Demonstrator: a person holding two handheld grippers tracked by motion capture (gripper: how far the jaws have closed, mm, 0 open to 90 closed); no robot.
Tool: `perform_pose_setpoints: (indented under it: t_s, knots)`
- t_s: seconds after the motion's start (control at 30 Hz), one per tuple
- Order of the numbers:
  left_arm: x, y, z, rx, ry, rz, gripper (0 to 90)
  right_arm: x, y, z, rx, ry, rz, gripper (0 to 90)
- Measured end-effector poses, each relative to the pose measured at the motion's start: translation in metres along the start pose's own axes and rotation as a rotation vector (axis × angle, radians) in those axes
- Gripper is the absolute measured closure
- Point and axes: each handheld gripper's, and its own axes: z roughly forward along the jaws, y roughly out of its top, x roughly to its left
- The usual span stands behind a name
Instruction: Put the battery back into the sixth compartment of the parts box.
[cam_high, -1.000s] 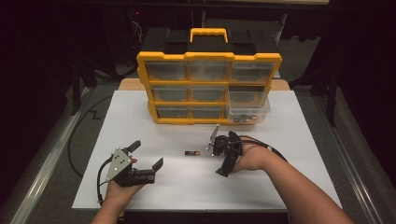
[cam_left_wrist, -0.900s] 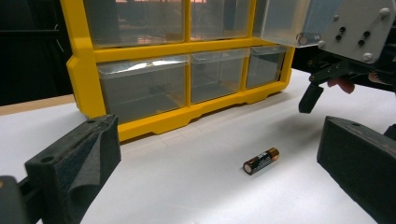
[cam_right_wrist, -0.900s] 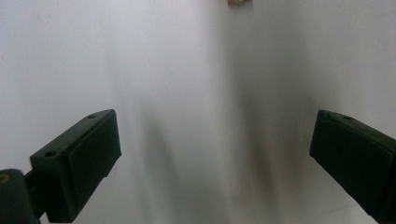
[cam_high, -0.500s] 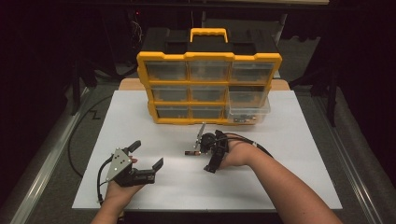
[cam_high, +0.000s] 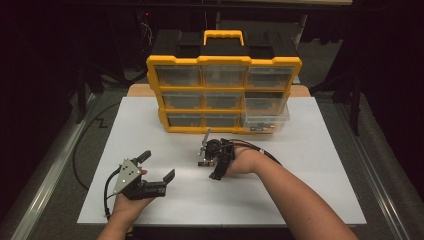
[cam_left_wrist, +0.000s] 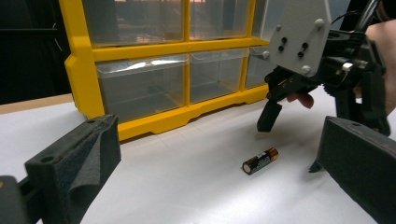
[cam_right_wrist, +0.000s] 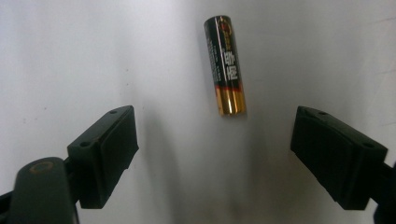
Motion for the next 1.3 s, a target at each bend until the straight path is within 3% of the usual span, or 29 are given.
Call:
perform_pose_setpoints:
  t_s: [0.1, 0.13, 0.17, 0.3, 0.47, 0.57, 1.1, 1.23, 1.3]
  knots:
    - [0.000, 0.000, 0.000, -0.003, -0.001, -0.003, 0.7, 0.000, 0.003, 0.000, 0.022, 0.012, 0.020, 22.7]
    - [0.000, 0.000, 0.000, -0.003, 0.000, -0.003, 0.7, -0.001, 0.004, 0.002, -0.001, 0.010, 0.013, 25.4]
    - [0.000, 0.000, 0.000, -0.003, 0.000, -0.003, 0.7, -0.002, 0.005, 0.000, 0.015, 0.012, 0.006, 27.8]
    - [0.000, 0.000, 0.000, -0.002, 0.000, -0.003, 0.7, -0.004, 0.009, 0.002, -0.017, 0.006, 0.007, 38.8]
    - [0.000, 0.000, 0.000, -0.002, 0.000, -0.003, 0.7, -0.006, 0.012, 0.004, -0.014, 0.006, -0.010, 56.6]
    - [0.000, 0.000, 0.000, -0.003, 0.000, -0.003, 0.7, -0.007, 0.013, 0.004, -0.005, 0.006, -0.015, 62.8]
    - [0.000, 0.000, 0.000, -0.002, -0.001, -0.002, 0.7, -0.010, 0.016, 0.010, 0.004, 0.043, -0.029, 78.4]
    - [0.000, 0.000, 0.000, -0.002, 0.000, -0.002, 0.7, -0.009, 0.017, 0.008, 0.024, 0.030, -0.053, 79.0]
    - [0.000, 0.000, 0.000, -0.002, 0.000, -0.002, 0.7, -0.007, 0.016, 0.007, 0.002, 0.026, -0.052, 79.1]
